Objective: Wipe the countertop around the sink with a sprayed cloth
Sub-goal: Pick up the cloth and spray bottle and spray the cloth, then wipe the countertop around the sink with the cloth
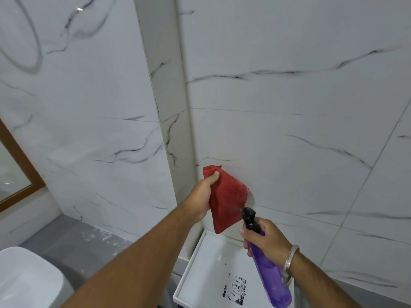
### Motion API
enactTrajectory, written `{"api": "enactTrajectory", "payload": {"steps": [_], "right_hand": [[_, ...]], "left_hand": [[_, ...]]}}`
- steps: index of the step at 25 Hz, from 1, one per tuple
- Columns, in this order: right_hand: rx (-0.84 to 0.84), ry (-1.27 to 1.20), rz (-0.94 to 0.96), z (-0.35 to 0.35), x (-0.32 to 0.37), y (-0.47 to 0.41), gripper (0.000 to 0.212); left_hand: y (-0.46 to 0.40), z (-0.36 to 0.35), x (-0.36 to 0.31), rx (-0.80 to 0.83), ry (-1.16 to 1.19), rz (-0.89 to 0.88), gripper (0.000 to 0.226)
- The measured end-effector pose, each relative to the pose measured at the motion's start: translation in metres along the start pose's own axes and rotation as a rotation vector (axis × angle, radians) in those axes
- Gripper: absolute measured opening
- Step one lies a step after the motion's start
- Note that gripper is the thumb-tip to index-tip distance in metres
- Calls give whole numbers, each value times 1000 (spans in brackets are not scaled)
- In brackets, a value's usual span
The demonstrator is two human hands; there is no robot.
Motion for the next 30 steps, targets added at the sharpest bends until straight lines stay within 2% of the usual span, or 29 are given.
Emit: {"api": "enactTrajectory", "payload": {"steps": [5,8,11,12,14,19,21,23,24,25,26,27,28,30], "right_hand": [[-42,-49,14,4,-6,-2,8],[-251,-5,31,18,-21,1,11],[-333,38,-35,18,-61,10,37],[-347,46,-69,15,-76,12,40],[-417,23,-122,10,-108,15,31],[-619,30,-226,-10,-156,15,31],[-749,103,-250,-9,-156,28,53],[-970,226,-290,-15,-161,59,80],[-1059,279,-305,-32,-167,78,84],[-1049,297,-256,-57,-170,88,79],[-931,245,-193,-84,-170,86,68],[-767,88,-172,-113,-170,73,55],[-609,-153,-211,-141,-170,54,51],[-331,-581,-287,-193,-158,6,60]], "left_hand": [[0,-1,9,22,7,11,35],[0,2,11,44,37,13,33],[4,13,12,58,62,18,30],[6,18,12,61,71,18,28],[12,31,10,71,91,6,26],[25,76,18,88,48,41,27],[31,90,24,105,26,73,28],[39,103,33,125,4,118,28],[43,112,39,138,-9,144,28],[48,122,45,151,-7,169,28],[53,131,51,161,19,192,28],[60,139,57,178,86,216,29],[67,145,63,200,184,235,32],[83,160,68,266,386,234,40]]}}
Point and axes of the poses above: each hand's wrist, its own y-axis away from the middle knuckle, its own z-axis out of the back of the hand, x = y × z, the point moved 8 cm from there along -y, towards the middle knuckle, and after that the axes turned 7 degrees about x, right-handed, at the moved point
